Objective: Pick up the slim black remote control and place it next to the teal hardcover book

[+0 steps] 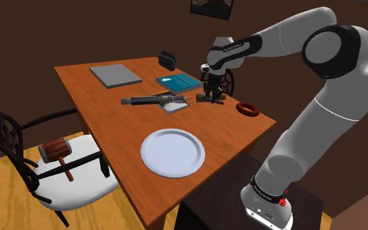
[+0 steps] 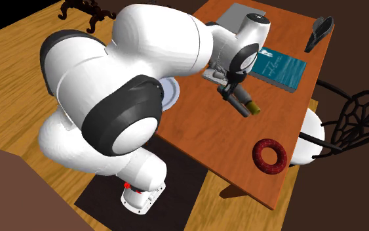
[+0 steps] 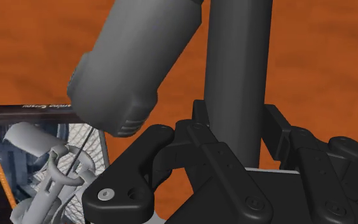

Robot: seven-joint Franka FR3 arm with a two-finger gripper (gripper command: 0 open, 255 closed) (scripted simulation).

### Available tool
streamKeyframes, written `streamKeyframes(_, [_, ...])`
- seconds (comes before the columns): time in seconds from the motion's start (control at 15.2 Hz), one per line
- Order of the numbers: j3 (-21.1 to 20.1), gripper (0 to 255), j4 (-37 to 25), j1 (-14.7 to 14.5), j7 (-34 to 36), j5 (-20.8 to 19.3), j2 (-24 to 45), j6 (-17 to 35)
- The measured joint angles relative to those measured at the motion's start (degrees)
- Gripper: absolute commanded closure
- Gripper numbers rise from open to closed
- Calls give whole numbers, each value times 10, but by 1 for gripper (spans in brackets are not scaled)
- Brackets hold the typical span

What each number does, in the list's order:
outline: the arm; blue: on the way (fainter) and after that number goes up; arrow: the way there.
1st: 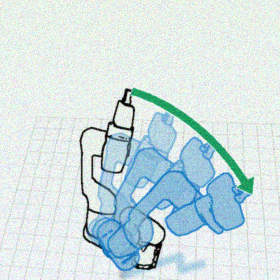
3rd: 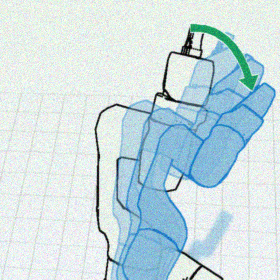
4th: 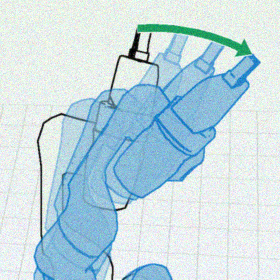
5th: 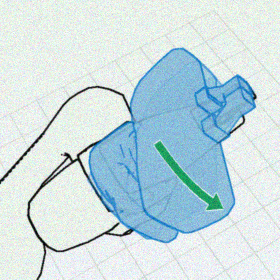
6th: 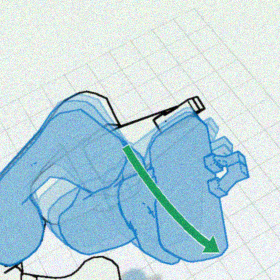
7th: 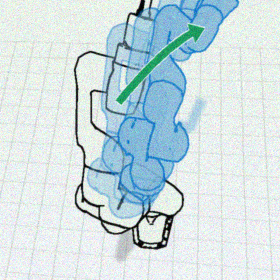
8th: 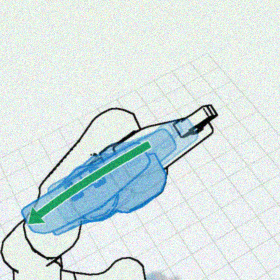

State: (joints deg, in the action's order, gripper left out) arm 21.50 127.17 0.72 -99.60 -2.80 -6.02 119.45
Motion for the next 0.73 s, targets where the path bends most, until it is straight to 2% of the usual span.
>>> streamKeyframes(0.26, [19, 255, -91, 13, -52, 34, 84, -12])
streamKeyframes(0.73, [38, 255, -286, 71, -146, 103, 241, -66])
